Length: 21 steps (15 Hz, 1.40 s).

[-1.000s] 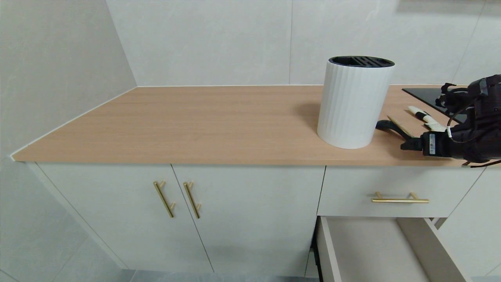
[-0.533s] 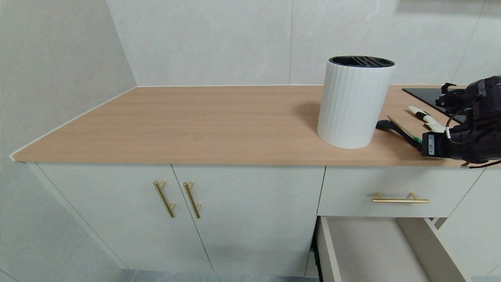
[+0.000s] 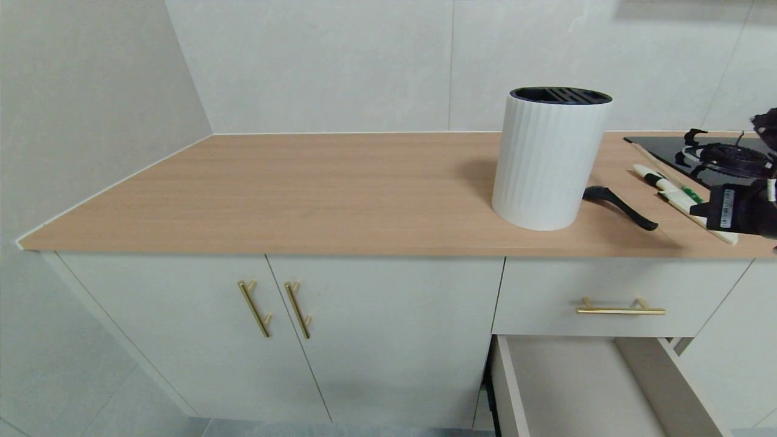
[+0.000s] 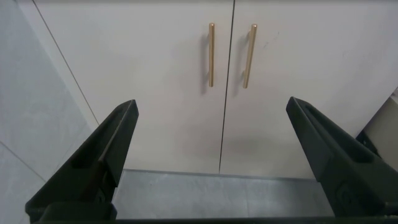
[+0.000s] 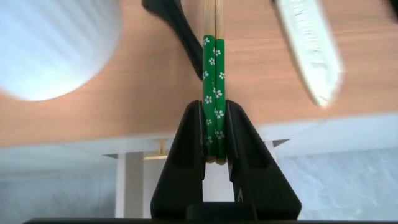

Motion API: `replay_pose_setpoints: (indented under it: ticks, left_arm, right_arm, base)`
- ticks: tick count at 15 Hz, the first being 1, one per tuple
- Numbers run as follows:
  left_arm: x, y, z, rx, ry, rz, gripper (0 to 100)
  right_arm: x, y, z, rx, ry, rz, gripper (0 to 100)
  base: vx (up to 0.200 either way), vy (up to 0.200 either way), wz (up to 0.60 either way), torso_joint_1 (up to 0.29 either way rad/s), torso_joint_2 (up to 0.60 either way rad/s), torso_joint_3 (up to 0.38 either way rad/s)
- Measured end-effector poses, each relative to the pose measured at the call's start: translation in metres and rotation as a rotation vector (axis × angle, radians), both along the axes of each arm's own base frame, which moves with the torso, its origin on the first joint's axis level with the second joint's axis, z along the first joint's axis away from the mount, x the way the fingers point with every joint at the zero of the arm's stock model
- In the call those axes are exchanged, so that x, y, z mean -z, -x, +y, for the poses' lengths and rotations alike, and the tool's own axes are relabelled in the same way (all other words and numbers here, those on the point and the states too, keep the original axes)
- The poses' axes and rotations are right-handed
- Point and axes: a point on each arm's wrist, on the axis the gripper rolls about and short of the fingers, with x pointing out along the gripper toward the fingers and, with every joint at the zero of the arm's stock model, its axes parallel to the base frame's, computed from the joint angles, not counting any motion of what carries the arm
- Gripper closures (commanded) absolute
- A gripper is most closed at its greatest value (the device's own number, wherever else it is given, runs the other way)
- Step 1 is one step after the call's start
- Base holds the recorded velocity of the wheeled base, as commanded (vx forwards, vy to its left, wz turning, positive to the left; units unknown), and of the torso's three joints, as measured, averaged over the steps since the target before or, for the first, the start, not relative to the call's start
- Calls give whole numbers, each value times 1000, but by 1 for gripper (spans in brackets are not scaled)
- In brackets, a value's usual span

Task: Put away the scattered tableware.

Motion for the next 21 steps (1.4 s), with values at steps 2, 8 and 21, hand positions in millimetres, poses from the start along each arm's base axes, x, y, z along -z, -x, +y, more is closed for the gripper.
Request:
replay_pose_setpoints:
  ticks: [2,8,21]
  left_arm:
    - [0,0,0,0,0,0,0]
    - [0,0,0,0,0,0,0]
    - [0,0,0,0,0,0,0]
  right_arm:
    - [3,28,0,-22,-14,-6,100]
    - [25,108,4,-298,-140,77,100]
    - [77,132,30,-590,16,651,100]
  base:
    - [0,0,0,0,0,0]
    - [0,0,0,0,0,0]
    - [0,0,0,0,0,0]
